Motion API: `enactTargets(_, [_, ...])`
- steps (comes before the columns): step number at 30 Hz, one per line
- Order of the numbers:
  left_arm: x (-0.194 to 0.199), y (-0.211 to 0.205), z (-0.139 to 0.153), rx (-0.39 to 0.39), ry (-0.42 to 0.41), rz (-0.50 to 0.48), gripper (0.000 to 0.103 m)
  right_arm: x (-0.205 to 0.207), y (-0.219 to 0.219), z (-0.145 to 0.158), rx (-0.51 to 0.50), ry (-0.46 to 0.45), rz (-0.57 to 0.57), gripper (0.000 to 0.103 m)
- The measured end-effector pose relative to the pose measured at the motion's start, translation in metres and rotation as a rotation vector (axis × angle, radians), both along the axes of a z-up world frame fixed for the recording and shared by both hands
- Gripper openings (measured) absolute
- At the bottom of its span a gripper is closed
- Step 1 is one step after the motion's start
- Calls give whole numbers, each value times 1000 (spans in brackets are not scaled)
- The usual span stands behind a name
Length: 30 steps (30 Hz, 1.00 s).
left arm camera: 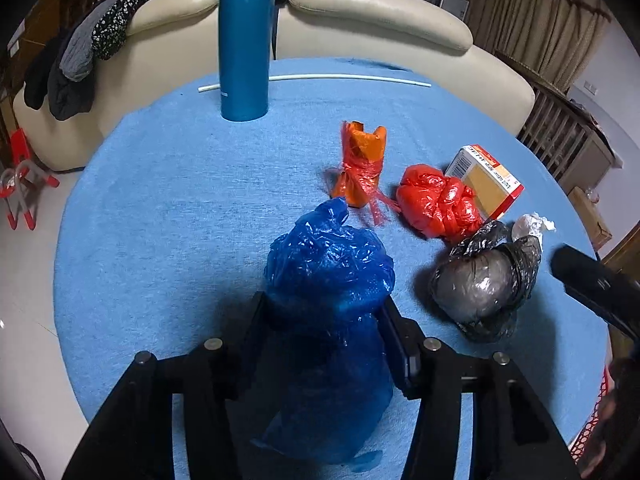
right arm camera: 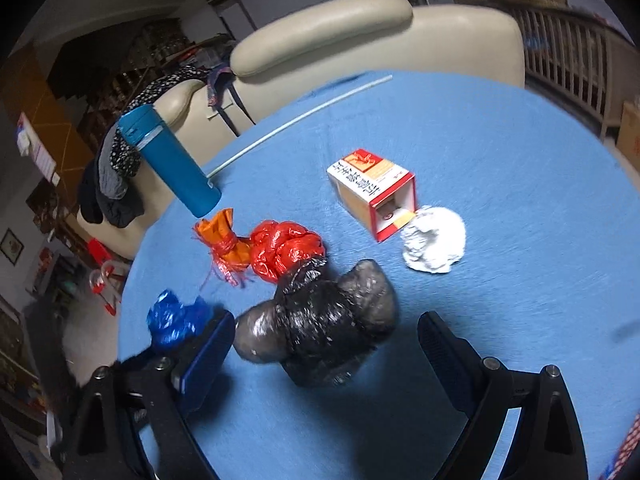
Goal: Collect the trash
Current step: 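Move both tools back over the bags on the table, then grasp the blue plastic bag with the left tool while the right tool grasps the black bag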
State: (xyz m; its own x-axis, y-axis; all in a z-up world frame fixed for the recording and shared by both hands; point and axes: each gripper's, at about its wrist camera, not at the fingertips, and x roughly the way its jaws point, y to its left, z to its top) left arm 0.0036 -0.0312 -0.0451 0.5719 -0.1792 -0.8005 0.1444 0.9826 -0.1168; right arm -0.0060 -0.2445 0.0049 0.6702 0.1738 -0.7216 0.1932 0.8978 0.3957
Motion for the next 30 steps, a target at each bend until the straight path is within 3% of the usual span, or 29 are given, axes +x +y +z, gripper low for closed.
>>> enactTargets(11, [-8, 28, -1, -15, -13, 47, 53, 35, 30, -17, -6, 75, -15, 94])
enactTargets(19, [-10, 28, -2, -6, -27, 40, 53, 57, 69, -30, -261, 133, 16, 94])
enactTargets(21, [-11, 27, -3, -2, -32, 38, 54, 55, 69, -31, -274, 129, 18, 80])
enactTargets(24, [-12, 24, -4, 9, -37, 38, 54, 51, 64, -29, -270, 115, 43, 73])
enactTargets(30, [-13, 20, -1, 24, -30, 32, 53, 37, 57, -19, -277, 78, 83, 68])
